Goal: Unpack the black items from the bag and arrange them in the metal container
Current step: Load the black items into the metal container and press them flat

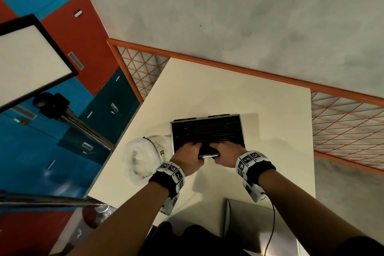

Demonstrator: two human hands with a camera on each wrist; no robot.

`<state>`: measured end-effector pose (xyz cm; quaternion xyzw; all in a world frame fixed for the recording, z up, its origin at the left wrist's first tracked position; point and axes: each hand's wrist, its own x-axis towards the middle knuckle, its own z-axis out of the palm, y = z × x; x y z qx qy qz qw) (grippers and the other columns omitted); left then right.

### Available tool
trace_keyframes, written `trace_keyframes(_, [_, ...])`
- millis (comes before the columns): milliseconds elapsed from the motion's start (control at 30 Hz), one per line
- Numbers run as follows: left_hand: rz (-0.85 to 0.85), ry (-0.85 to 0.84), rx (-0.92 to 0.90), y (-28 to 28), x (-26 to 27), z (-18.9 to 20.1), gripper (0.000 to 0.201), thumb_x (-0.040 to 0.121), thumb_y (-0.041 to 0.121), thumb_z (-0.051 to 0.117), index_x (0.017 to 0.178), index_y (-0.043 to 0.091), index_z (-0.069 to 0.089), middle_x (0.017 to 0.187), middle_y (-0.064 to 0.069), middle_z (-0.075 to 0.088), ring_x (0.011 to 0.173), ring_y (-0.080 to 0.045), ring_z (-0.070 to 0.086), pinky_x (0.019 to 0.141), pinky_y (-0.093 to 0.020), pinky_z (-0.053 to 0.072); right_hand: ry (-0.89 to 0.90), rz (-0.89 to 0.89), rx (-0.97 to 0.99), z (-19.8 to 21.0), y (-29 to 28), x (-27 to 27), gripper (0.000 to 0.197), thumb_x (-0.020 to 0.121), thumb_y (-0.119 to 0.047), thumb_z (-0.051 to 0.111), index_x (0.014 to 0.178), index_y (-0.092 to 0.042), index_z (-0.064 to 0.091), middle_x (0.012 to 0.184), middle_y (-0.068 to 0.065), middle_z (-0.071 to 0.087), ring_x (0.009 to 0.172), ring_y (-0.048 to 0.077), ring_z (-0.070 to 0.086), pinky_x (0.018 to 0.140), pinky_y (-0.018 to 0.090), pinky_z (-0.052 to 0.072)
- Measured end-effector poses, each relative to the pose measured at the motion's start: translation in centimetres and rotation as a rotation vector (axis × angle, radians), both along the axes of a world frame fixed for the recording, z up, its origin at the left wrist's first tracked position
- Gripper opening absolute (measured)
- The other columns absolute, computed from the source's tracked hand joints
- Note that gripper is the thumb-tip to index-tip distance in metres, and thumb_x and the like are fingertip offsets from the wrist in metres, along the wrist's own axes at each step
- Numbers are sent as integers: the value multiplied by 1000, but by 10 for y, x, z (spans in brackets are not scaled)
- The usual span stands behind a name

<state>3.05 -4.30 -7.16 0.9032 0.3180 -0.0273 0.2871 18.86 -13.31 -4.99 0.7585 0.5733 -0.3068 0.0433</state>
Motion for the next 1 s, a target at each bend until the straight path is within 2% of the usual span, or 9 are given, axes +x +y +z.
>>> trace_keyframes(67, [4,50,-26,0,0,-1,31,84,24,62,114,18,65,109,-10,69,96,-34,67,81,-35,54,46,-37,22,1,0,1,40,78,-26,57,117,-33,55,111,-4,65,107,23,60,90,40,51])
trace_keyframes(133, [-1,114,-60,1,1,-1,31,86,27,62,116,19,66,107,-10,70,96,-34,68,82,-35,55,76,-51,28,2,-1,1,43,77,-26,57,119,-35,55,109,-5,66,103,22,61,88,39,52])
trace_keyframes(233, [-4,184,-77,2,4,-2,36,89,30,60,122,17,64,111,-12,69,101,-34,67,87,-35,55,94,-68,47,3,-4,2,52,77,-25,58,127,-37,52,114,-6,65,106,21,60,88,40,52])
trace_keyframes(400, [18,139,-60,2,4,-4,39,87,27,62,126,18,61,112,-12,69,101,-35,67,86,-35,55,86,-71,54,0,-3,2,63,77,-27,57,138,-37,44,124,-4,62,113,21,57,93,41,50])
trace_keyframes(533, [36,108,-39,-1,3,-2,36,85,23,63,120,17,63,107,-13,70,97,-35,68,81,-34,55,37,24,-16,-1,1,-5,44,84,-25,58,128,-25,56,114,4,65,104,26,61,83,32,49])
trace_keyframes(667, [46,54,-56,-3,1,-4,35,81,18,65,116,16,64,104,-12,71,95,-34,68,78,-34,54,-34,129,-81,-5,8,-17,39,84,-25,60,121,-14,61,111,10,67,98,30,64,81,33,51])
trace_keyframes(800, [45,57,-69,-2,2,-3,33,81,17,66,114,16,65,104,-11,71,96,-31,68,76,-30,52,-38,135,-134,-6,17,-21,33,86,-26,60,116,-11,62,107,10,68,95,30,64,75,27,43])
trace_keyframes(867, [41,70,-82,0,3,-3,34,80,19,68,114,15,66,104,-10,71,96,-31,68,78,-32,54,-30,129,-153,-8,19,-19,34,86,-27,60,116,-11,63,107,10,68,97,30,64,76,27,42])
trace_keyframes(1000, [45,138,-116,4,5,-5,37,81,25,69,118,18,67,108,-9,70,100,-30,67,84,-34,55,-17,128,-164,-7,18,-16,30,85,-23,59,110,-8,64,102,12,68,90,30,63,70,27,40])
